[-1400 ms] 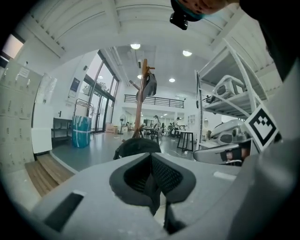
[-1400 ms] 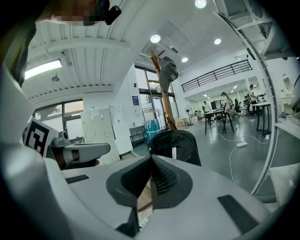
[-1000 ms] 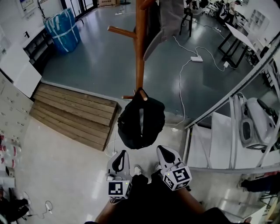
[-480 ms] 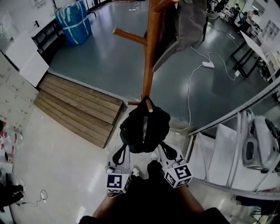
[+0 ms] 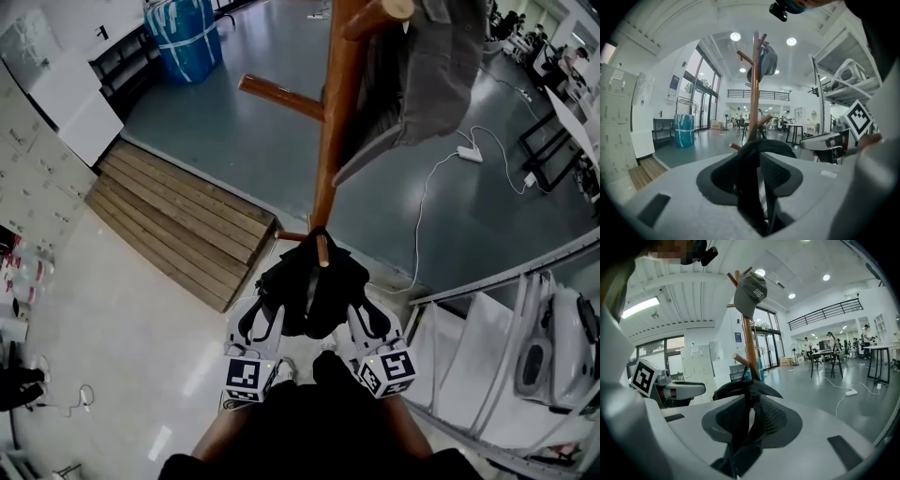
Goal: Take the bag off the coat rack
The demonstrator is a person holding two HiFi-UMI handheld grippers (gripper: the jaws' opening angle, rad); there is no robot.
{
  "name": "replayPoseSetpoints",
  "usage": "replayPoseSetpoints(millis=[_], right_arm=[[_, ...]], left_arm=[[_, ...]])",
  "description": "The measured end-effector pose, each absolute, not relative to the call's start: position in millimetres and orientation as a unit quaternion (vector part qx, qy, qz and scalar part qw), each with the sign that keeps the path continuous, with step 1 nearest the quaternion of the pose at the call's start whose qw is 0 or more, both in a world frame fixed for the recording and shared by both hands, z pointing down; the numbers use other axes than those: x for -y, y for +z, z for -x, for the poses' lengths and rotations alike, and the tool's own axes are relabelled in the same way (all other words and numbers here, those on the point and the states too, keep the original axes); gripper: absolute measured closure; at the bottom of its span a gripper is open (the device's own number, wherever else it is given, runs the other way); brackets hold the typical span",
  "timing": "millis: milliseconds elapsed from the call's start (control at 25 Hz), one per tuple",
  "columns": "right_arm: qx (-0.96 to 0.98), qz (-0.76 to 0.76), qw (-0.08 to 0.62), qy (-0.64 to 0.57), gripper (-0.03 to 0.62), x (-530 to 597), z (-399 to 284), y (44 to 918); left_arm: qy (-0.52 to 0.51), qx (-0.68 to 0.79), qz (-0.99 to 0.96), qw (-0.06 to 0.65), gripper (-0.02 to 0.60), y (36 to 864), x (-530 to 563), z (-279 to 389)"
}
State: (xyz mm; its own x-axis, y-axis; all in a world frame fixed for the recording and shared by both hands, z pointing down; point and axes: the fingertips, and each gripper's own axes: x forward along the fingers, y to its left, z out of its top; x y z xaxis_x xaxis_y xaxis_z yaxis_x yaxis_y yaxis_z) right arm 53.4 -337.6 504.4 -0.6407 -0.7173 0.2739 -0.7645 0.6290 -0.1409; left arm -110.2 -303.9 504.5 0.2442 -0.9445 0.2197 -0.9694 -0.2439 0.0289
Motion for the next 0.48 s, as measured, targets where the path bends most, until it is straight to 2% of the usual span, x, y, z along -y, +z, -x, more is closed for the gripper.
replayPoseSetpoints(millis=[320, 480], right_arm=[[0.899, -0.403, 0.122, 0.123, 0.440, 371.2, -56.5, 516.8], [0.897, -0.402, 0.132, 0.125, 0.415, 384.0, -59.5, 525.9]], left_arm=[[0.099, 0.626, -0.769, 0.083, 0.407, 517.1, 329.8, 125.2], [0.126, 0.613, -0.774, 0.093, 0.359, 530.3, 342.5, 121.5]])
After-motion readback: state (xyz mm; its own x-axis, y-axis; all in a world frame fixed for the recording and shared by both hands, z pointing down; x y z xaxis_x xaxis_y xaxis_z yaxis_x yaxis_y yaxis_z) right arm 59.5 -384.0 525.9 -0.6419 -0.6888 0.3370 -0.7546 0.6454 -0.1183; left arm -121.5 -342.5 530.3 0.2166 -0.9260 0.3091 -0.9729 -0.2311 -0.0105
